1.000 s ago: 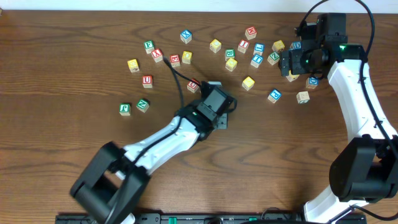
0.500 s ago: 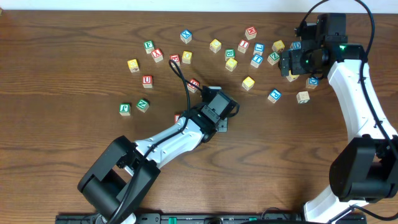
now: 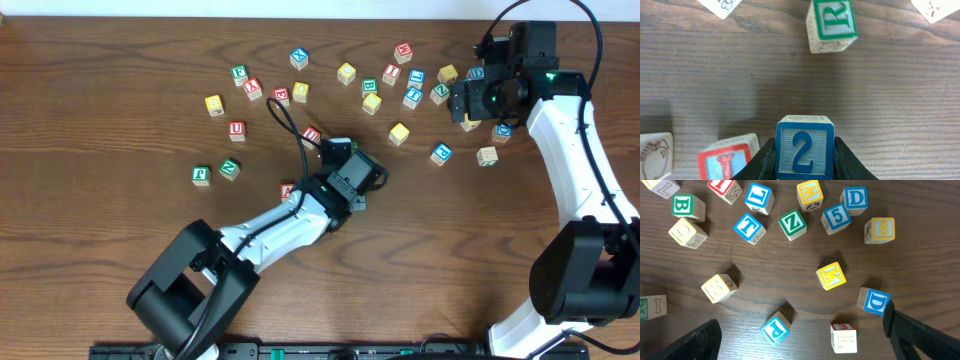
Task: Spell out AI2
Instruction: 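Lower the blue 2 block beside the right of the I block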
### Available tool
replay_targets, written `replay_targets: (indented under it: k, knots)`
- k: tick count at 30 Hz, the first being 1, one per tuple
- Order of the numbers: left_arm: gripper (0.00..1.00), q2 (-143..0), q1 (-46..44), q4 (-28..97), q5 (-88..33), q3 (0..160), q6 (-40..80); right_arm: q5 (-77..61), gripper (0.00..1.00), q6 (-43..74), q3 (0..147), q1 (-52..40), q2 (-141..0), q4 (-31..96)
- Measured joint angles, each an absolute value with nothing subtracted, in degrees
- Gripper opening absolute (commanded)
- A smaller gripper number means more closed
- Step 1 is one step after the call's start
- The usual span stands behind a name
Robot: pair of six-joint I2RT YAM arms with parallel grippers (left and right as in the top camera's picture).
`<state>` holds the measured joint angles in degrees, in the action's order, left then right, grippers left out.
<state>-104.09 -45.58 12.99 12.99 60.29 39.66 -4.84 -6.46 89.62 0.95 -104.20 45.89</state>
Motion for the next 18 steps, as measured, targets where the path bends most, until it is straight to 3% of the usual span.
replay_targets:
  k: [18]
  knots:
    - [0.07, -105.78, -47.79, 12.82, 15.84, 60.29, 40.49, -4.84, 0.99, -6.48, 89.62, 0.95, -104.2, 46.0]
